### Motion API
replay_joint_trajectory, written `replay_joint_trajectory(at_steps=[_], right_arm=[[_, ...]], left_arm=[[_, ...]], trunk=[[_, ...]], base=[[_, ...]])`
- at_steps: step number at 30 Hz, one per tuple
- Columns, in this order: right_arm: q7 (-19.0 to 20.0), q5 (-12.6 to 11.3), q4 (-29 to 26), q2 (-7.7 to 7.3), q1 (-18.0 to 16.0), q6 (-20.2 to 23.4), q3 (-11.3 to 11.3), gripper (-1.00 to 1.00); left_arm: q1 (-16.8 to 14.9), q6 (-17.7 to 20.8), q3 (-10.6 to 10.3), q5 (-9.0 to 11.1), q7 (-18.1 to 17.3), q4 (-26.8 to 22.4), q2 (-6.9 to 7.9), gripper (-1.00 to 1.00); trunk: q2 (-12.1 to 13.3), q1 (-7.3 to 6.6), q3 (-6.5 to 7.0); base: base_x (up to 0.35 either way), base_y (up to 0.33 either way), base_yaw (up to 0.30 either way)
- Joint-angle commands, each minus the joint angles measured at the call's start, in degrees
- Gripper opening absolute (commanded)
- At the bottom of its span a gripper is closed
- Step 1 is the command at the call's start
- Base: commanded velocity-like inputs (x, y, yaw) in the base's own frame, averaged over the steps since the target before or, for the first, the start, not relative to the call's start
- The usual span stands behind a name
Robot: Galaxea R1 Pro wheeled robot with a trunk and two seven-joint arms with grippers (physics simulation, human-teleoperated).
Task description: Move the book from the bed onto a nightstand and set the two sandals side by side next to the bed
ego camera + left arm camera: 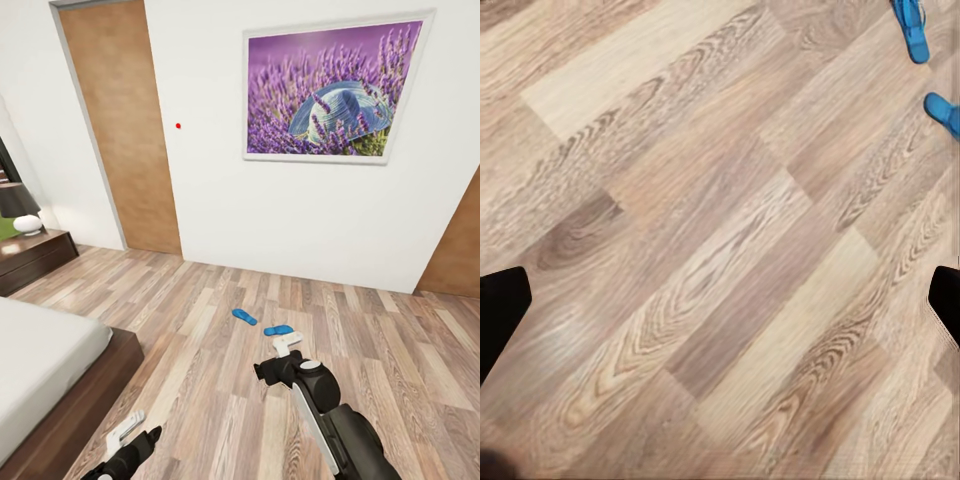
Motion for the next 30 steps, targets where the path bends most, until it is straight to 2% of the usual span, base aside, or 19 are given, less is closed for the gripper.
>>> replay_joint_trajectory(at_steps=[1, 4, 5, 7, 8, 10, 11, 12, 15, 16, 20, 21, 22, 23, 25, 28, 29, 30], right_arm=[[0.0, 0.0, 0.2, -0.58, -0.1, 0.2, 0.0, 1.0], [0.5, -0.1, 1.2, -3.29, -0.3, -0.2, 0.0, 1.0], [0.5, -0.1, 1.2, -3.29, -0.3, -0.2, 0.0, 1.0], [1.8, -0.1, 2.2, -5.22, -0.4, -0.7, 0.1, 1.0], [1.8, -0.1, 2.2, -5.22, -0.4, -0.7, 0.1, 1.0], [4.1, -0.2, 3.3, -6.92, -0.6, -1.9, 0.1, 1.0], [7.3, -0.1, 4.6, -8.36, -0.8, -4.0, 0.0, 1.0], [7.3, -0.1, 4.6, -8.36, -0.8, -4.0, 0.0, 1.0], [14.0, 0.0, 8.5, -11.23, -1.8, -10.4, 0.0, 1.0], [14.0, 0.0, 8.5, -11.23, -1.8, -10.4, 0.0, 1.0], [19.8, 0.2, 14.0, -13.89, -3.3, -16.9, -0.1, 1.0], [19.8, 0.2, 14.0, -13.89, -3.3, -16.9, -0.1, 1.0], [22.7, 0.5, 19.5, -15.08, -4.8, -22.2, -0.1, 1.0], [22.7, 0.5, 19.5, -15.08, -4.8, -22.2, -0.1, 1.0], [24.2, 0.9, 23.5, -15.65, -5.9, -26.4, 0.0, 1.0], [26.6, 2.6, 30.1, -16.36, -7.6, -32.9, 0.2, 1.0], [29.0, 4.6, 34.6, -16.8, -8.9, -37.1, 0.3, 1.0], [30.3, 5.8, 36.8, -16.97, -9.6, -39.2, 0.4, 1.0]], left_arm=[[0.0, 0.3, 0.0, 0.6, 0.4, -0.1, -0.05, 1.0], [0.0, 0.3, -0.2, 0.6, 0.5, 0.5, -0.06, 1.0], [0.0, 0.3, -0.2, 0.6, 0.5, 0.5, -0.06, 1.0], [-0.2, 0.2, -0.3, 0.6, 0.6, 1.5, -0.1, 1.0], [-0.2, 0.2, -0.3, 0.6, 0.6, 1.5, -0.1, 1.0], [-0.5, 0.2, -0.3, 0.5, 0.5, 2.8, -0.12, 1.0], [-0.8, 0.2, -0.3, 0.6, 0.3, 4.1, -0.14, 1.0], [-0.8, 0.2, -0.3, 0.6, 0.3, 4.1, -0.14, 1.0], [-1.7, 0.1, -0.4, 0.5, 0.1, 5.6, -0.22, 1.0], [-1.7, 0.1, -0.4, 0.5, 0.1, 5.6, -0.22, 1.0], [-2.6, 0.1, -0.6, 0.5, 0.0, 6.1, -0.28, 1.0], [-3.1, 0.1, -0.6, 0.5, -0.1, 6.3, -0.29, 1.0], [-4.5, 0.2, -0.6, 0.5, -0.1, 7.0, -0.27, 1.0], [-4.5, 0.2, -0.6, 0.5, -0.1, 7.0, -0.27, 1.0], [-5.5, 0.3, -0.6, 0.5, -0.2, 7.6, -0.27, 1.0], [-7.1, 0.3, -0.6, 0.6, -0.2, 8.5, -0.24, 1.0], [-8.2, 0.4, -0.6, 0.6, -0.2, 9.1, -0.23, 1.0], [-8.7, 0.4, -0.6, 0.6, -0.2, 9.4, -0.24, 1.0]], trunk=[[0.0, 0.04, -0.05], [0.0, 0.04, -0.05], [0.0, 0.04, -0.05], [0.0, 0.04, -0.05], [0.0, 0.04, -0.05], [0.0, 0.04, -0.05], [0.0, 0.04, -0.05], [0.0, 0.04, -0.05], [0.0, 0.04, -0.05], [0.0, 0.04, -0.05], [0.0, 0.04, -0.05], [0.0, 0.04, -0.05], [0.0, 0.04, -0.05], [0.0, 0.04, -0.05], [0.0, 0.04, -0.05], [0.0, 0.04, -0.05], [0.0, 0.04, -0.05], [0.0, 0.04, -0.05]], base=[[0.327, -0.119, 0.0], [0.327, -0.124, 0.0], [0.327, -0.126, 0.0], [0.327, -0.127, 0.0], [0.327, -0.128, 0.0], [0.327, -0.129, 0.0], [0.327, -0.131, 0.0], [0.327, -0.131, 0.0], [0.327, -0.135, 0.0], [0.326, -0.139, 0.0], [0.322, -0.15, 0.0], [0.319, -0.157, 0.0], [0.316, -0.165, 0.0], [0.316, -0.165, 0.0], [0.315, -0.167, 0.0], [0.315, -0.169, 0.0], [0.314, -0.171, 0.0], [0.314, -0.171, 0.0]])
